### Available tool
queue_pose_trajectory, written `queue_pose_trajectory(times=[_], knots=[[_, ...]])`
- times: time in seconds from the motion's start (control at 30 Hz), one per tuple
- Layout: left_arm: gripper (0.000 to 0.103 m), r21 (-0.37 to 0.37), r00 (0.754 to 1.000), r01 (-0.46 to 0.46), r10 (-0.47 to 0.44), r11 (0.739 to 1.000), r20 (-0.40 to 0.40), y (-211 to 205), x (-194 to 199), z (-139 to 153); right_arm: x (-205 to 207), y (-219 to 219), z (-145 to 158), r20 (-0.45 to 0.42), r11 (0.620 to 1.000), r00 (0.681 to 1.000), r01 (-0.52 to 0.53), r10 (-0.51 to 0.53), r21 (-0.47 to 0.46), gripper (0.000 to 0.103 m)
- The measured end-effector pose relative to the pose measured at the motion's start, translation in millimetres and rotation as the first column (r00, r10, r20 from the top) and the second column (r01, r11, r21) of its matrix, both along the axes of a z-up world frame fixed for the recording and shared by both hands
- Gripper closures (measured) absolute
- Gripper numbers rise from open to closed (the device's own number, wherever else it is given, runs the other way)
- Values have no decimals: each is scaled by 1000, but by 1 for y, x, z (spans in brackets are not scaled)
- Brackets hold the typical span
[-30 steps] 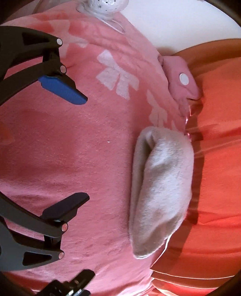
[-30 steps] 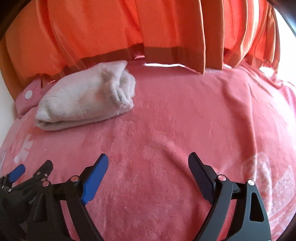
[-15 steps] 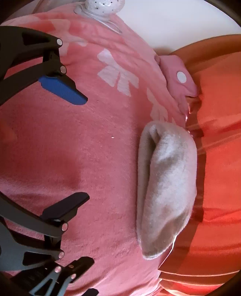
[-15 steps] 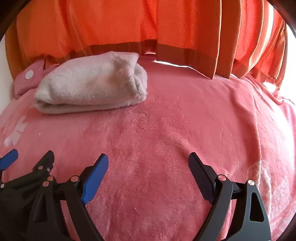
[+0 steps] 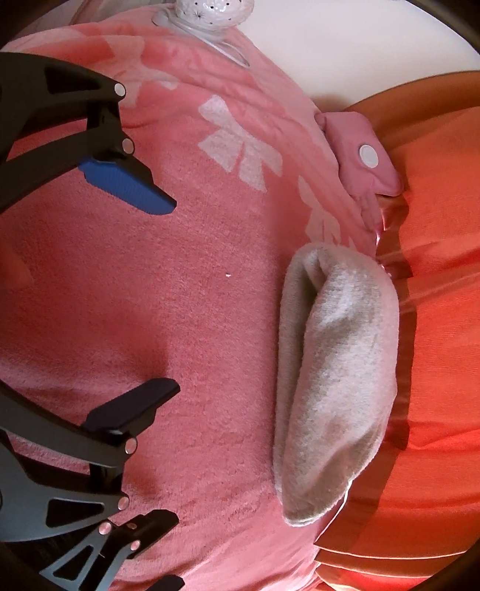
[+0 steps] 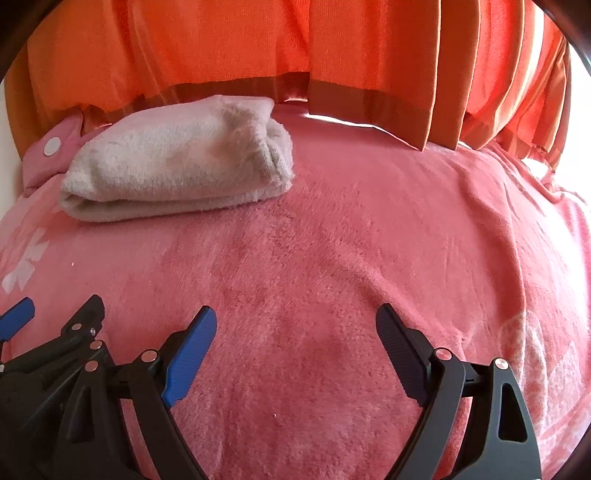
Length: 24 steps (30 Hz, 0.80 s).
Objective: Fold small clothes
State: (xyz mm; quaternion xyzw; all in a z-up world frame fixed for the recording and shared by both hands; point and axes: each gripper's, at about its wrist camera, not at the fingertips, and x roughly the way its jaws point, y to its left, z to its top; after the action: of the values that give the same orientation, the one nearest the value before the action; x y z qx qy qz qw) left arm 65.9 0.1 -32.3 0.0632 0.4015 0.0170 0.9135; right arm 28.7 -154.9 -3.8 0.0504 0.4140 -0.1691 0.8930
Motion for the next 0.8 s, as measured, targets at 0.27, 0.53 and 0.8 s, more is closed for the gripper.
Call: queue_pose_trajectory(times=[0.27, 0.53, 0.8], knots=[[17, 5, 1000, -12, 12, 1000, -7, 2, 3, -1, 2, 4, -3, -18, 1000, 1000, 2, -2, -8, 17], [18, 6, 1000, -13, 13, 1000, -7, 1, 2, -1, 3, 4, -3, -23, 1000, 1000, 3, -3, -9, 17], [20, 6, 1000, -11, 11, 1000, -8, 1, 1, -1, 3, 5, -3, -25, 1000, 1000, 7, -7, -10, 17]])
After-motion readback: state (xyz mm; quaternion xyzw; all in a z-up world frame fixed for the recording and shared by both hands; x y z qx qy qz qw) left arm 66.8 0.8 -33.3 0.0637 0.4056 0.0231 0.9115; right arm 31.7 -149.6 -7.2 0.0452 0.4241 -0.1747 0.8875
